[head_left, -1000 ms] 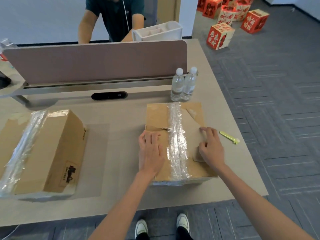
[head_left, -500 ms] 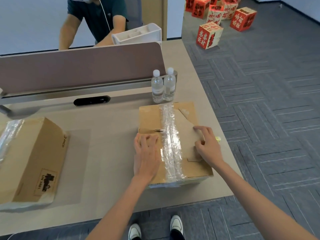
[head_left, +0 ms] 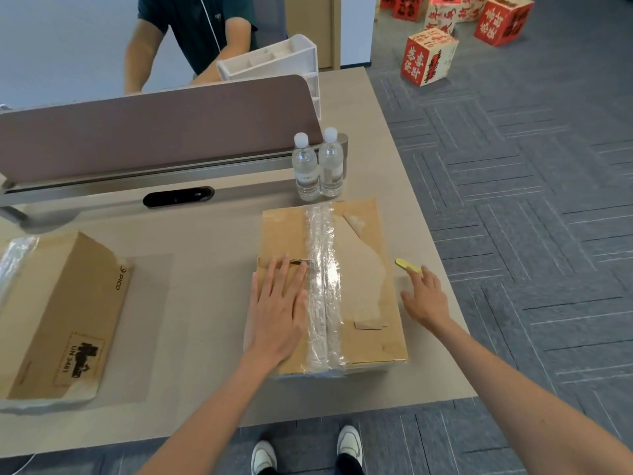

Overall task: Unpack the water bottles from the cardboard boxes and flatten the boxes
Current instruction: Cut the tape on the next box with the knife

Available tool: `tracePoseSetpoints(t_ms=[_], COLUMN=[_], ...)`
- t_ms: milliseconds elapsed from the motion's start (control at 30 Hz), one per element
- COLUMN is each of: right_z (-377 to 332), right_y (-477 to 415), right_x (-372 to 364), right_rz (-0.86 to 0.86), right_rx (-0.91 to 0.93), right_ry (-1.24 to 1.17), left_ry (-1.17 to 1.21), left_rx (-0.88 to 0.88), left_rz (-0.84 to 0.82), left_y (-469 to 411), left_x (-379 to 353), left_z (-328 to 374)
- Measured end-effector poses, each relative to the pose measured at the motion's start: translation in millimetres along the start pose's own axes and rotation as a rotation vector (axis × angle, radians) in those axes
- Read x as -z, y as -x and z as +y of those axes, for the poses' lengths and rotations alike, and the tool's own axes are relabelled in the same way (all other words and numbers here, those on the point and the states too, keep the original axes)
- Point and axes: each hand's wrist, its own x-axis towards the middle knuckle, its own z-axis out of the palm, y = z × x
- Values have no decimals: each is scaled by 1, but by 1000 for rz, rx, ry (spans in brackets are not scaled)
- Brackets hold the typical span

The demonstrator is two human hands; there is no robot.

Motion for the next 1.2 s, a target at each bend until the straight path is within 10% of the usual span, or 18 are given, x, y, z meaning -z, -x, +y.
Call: tracePoseSetpoints(t_ms=[133, 333, 733, 1200], right_z=[0, 7, -6, -118], right_y=[-15, -9, -3, 12], right_x=[-13, -19, -10, 84], right_rz=[-93, 247, 101, 713], right_rx=[-1, 76, -83, 134], right_ry=[150, 211, -97, -428], left_ry=[-11, -9, -7, 39], left_rx=[-4, -6, -5, -1], left_rz=[-11, 7, 13, 20], left_y=[0, 0, 1, -1], left_x=[0, -2, 1, 5], left_z=[-1, -2, -1, -1])
